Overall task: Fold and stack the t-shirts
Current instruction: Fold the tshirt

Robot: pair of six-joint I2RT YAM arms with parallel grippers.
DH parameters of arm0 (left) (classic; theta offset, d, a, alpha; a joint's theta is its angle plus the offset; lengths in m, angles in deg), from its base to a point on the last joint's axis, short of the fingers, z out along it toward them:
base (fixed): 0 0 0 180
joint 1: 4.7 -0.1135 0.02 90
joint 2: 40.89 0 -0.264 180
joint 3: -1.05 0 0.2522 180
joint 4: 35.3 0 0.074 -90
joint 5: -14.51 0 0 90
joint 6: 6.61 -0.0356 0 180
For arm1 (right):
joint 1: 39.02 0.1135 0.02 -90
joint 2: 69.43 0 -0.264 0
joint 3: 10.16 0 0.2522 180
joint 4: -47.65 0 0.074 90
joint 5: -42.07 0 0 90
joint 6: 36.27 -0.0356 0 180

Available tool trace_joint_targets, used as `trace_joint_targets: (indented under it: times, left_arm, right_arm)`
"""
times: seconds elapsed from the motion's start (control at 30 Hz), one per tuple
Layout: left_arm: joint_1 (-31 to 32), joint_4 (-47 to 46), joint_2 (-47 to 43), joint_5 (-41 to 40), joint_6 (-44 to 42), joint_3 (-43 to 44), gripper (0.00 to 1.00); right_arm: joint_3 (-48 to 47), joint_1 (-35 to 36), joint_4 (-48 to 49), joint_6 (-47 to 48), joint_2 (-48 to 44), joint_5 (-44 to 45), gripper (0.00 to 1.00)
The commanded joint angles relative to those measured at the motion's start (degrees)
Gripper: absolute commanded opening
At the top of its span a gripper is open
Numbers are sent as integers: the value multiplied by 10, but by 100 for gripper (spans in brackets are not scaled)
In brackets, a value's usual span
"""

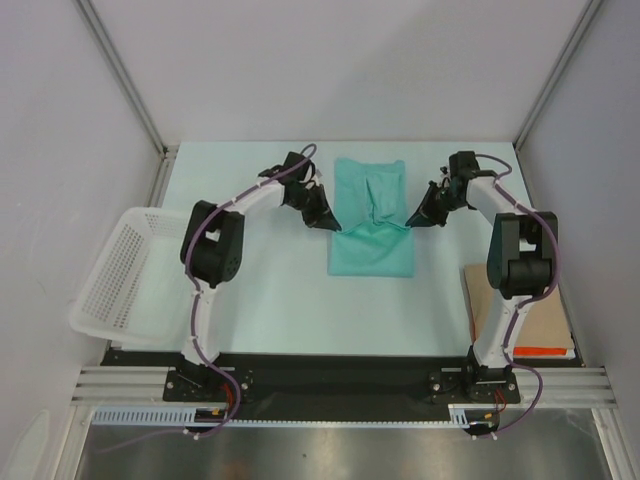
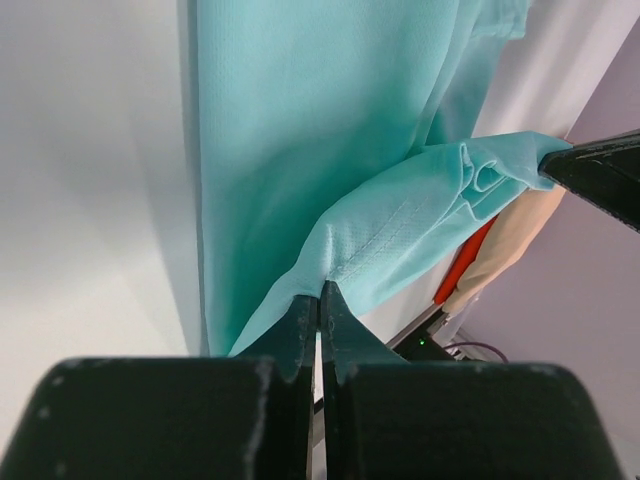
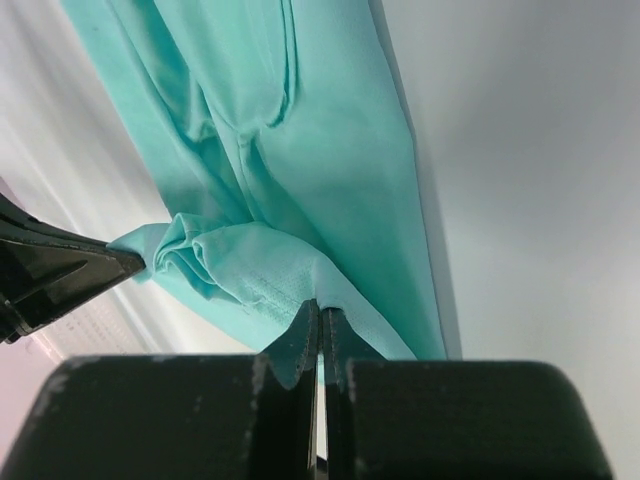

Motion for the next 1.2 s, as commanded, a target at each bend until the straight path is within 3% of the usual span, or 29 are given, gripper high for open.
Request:
trace_joint_targets:
  times: [0.0, 0.33, 0.43, 0.47, 0.53, 0.57, 0.6, 0.67, 0.73, 0.8, 0.87, 0.93, 1.03, 1.07, 1.17]
  left_arm:
    - [-13, -11, 18, 19, 11, 47, 0]
    - [-17, -7, 65, 34, 19, 90, 1]
    - [-20, -6, 69, 29, 16, 94, 7]
    - [-23, 8, 70, 24, 14, 99, 16]
    - [-26, 34, 66, -21, -15, 126, 22]
    - [-25, 50, 62, -50, -31, 139, 27]
    - [-24, 91, 55, -79, -48, 164, 39]
    - [-25, 128, 18, -156, -92, 172, 47]
    - [-23, 136, -14, -184, -115, 152, 55]
    - [-15, 93, -68, -154, -122, 87, 48]
    - [8, 39, -98, -91, -127, 44, 32]
    - [23, 10, -96, -39, -105, 0, 23]
    - [46, -74, -84, 25, -61, -55, 14]
    - [49, -114, -78, 38, -51, -63, 13]
    - [48, -122, -47, 54, -45, -62, 11]
  right_arm:
    - [-41, -4, 5, -8, 22, -18, 0]
    - [-82, -7, 4, -7, 71, -18, 0]
    - [-107, -11, -3, -5, 90, -27, 0]
    - [-115, -12, -7, -2, 96, -23, 4]
    - [-131, -14, -16, 5, 106, -8, 11]
    - [-152, -15, -34, 10, 108, 13, 20]
    - [-165, -15, -49, 24, 109, 27, 26]
    - [-201, -15, -103, 46, 106, 81, 38]
    - [-207, -15, -138, 74, 91, 113, 46]
    - [-164, -7, -130, 72, 46, 118, 53]
    - [-116, 20, -81, 51, -6, 77, 54]
    - [-48, 39, -11, 14, -34, 42, 52]
    - [37, 60, 122, -47, -50, -37, 39]
    - [49, 61, 149, -86, -45, -75, 26]
    - [74, 61, 235, -134, -8, -114, 10]
